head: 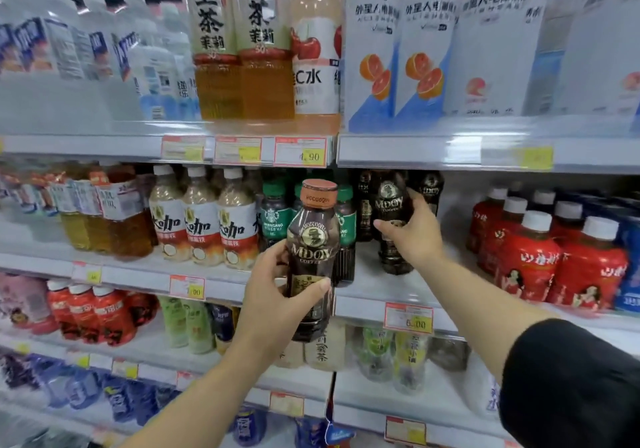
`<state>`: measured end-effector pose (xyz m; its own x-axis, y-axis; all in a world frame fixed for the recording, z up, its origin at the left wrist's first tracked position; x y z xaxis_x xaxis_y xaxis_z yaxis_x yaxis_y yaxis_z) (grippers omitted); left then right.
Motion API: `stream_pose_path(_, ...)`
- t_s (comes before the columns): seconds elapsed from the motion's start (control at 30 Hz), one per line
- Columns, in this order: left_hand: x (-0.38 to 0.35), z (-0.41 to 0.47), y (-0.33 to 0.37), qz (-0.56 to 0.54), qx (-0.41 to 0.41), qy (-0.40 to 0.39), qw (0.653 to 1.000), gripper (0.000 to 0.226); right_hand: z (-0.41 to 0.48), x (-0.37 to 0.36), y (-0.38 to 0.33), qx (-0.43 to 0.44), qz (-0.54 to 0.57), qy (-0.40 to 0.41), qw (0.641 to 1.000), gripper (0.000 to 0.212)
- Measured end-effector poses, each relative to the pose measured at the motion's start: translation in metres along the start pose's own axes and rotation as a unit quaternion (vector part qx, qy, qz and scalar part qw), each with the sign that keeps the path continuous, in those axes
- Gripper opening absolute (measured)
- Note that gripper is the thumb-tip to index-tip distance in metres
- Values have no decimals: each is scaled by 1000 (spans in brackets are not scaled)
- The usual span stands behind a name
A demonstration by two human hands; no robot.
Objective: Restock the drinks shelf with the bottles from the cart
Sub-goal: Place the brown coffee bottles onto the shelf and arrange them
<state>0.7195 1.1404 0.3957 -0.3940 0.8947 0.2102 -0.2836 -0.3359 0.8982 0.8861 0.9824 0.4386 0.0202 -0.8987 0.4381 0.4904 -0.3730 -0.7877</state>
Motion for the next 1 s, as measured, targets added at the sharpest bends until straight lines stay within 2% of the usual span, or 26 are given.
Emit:
stream_pose_path(0.17,-6,20,-9,9,2,-13,1000,55,19,-20,19,-2,77,10,997,83)
stream_pose_path(0.27,-9,32,-11,28,-2,-23,999,58,25,-21,34,-17,42,-97,994,84)
stream_pose_path(0.33,-9,36,-13,34,-3,-27,999,58,20,-19,48,-34,2,-188,982,66)
stream_pose_path(0.4,-8,39,-16,32,-2,-28,999,61,20,-16,58,-33,-51,-215,975,58)
stream_pose_path(0.53,-10,44,-21,48,4,-19,999,66,30,-23,61,-11,-113,-176,978,61)
stream_pose_path(0.67,-13,47,-24,46,15,-14,999,70,41,-44,58,-14,-125,-144,982,67)
stream_pose_path(1.0,-10,39,-20,36,13,-4,999,60,53,-53,62,-27,-135,-155,978,71)
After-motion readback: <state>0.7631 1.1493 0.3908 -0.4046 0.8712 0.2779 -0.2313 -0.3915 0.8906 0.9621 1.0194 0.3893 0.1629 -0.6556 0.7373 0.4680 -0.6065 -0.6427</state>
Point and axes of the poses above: each hand's wrist, its own z-axis towards the middle knuckle, its own x-axis out of the back of the hand, y = z × x, the point moved 1 cm from there along z, towards the middle knuckle, and after that the axes turned 9 degrees about -y, right-handed, at the moved point
